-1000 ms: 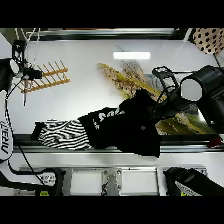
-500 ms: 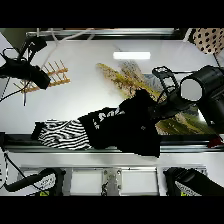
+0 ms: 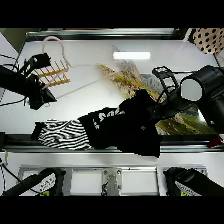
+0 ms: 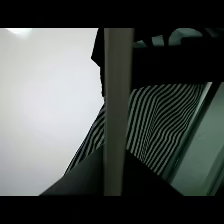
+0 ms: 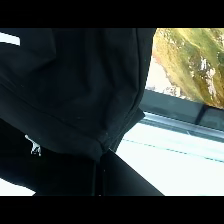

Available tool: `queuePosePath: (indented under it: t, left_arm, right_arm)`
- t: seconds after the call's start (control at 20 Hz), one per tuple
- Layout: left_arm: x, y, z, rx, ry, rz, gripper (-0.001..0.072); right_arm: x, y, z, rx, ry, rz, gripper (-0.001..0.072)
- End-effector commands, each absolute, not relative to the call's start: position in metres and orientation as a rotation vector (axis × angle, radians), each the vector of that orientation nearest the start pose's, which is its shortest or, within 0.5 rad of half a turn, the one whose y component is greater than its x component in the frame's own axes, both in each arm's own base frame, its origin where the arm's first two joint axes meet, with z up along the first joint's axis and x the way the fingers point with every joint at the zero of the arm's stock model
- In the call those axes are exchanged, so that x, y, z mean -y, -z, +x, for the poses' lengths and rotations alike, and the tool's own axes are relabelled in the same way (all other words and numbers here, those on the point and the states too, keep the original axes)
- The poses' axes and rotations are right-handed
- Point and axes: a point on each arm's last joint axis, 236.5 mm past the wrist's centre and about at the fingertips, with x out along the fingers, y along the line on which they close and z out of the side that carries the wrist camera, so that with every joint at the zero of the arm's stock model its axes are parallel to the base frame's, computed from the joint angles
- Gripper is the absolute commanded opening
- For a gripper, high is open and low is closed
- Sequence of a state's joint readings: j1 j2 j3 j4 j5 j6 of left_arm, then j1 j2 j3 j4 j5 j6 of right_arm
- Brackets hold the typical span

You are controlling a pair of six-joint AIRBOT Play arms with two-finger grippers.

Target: Fold the clothes and pants, and hang the long-sleeved shirts on hangers.

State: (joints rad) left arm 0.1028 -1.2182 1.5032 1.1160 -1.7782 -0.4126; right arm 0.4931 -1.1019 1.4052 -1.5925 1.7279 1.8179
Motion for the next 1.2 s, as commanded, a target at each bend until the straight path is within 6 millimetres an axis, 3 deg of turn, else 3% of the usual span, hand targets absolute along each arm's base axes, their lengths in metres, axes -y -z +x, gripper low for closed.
queuePosePath:
  t: [0.0, 0.3, 0.55, 0.7, 0.95, 1.15]
  left_arm:
    - [0.085, -0.131, 0.268, -1.043, 1.219, 0.646, 0.0015]
    - [0.110, -0.101, 0.196, -1.090, 1.348, 0.656, 0.0016]
    - [0.124, -0.075, 0.162, -1.091, 1.404, 0.679, 0.0016]
    - [0.130, -0.065, 0.164, -1.095, 1.366, 0.657, 0.0016]
    - [0.137, -0.049, 0.190, -1.111, 1.322, 0.601, 0.0015]
    - [0.145, -0.040, 0.198, -1.115, 1.335, 0.579, 0.0015]
  right_arm:
    - [-0.133, -0.122, 0.257, -1.418, -0.211, -0.160, 0.0020]
    - [-0.133, -0.122, 0.257, -1.418, -0.211, -0.160, 0.0020]
    - [-0.133, -0.122, 0.257, -1.418, -0.211, -0.160, 0.0020]
    - [-0.133, -0.122, 0.257, -1.418, -0.211, -0.160, 0.0020]
    - [-0.133, -0.122, 0.257, -1.418, -0.211, -0.160, 0.0020]
    - [-0.133, -0.122, 0.257, -1.418, -0.211, -0.160, 0.0020]
